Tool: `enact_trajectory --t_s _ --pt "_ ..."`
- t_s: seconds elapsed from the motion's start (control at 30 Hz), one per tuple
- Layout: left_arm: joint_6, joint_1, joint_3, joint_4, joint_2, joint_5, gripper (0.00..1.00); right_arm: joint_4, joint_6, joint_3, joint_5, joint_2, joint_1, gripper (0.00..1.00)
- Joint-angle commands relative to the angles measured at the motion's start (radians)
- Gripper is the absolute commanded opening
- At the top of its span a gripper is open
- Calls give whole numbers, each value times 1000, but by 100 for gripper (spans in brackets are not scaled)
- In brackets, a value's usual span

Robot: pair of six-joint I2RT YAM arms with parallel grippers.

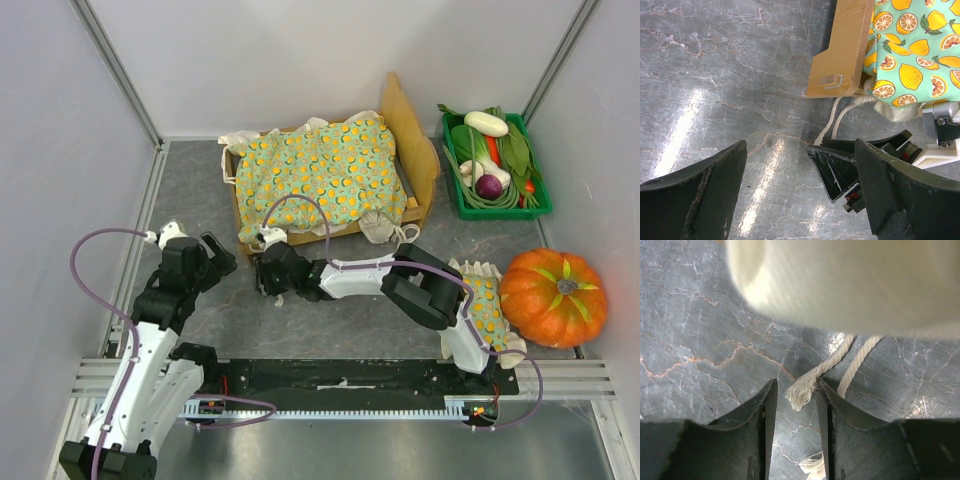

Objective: Set up the pet bed

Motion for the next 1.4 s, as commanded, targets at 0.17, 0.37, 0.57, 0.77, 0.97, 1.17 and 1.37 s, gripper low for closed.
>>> enact_trajectory --t_s 0.17,0.37,0.57,0.77,0.97,1.17,1.37 --pt "-6 4 -6 6 -37 2 94 -200 -63 31 186 79 37 8" --pt "-34 4 -35 23 -43 58 95 -32 -182 -105 84 -22 49 0" --pt "-37 4 -38 29 -47 82 96 178 -187 -351 -226 -230 47 0" --pt "-46 5 -56 49 -40 123 98 209 -153 -390 -400 -291 49 0" --pt "-57 5 -79 67 -33 180 97 134 -198 -388 -420 -368 47 0" --pt "-88 5 -127 122 -22 311 94 149 -192 -411 -418 -377 23 0" --pt "-168 5 -196 165 -39 345 93 99 -178 -322 -248 -340 9 34"
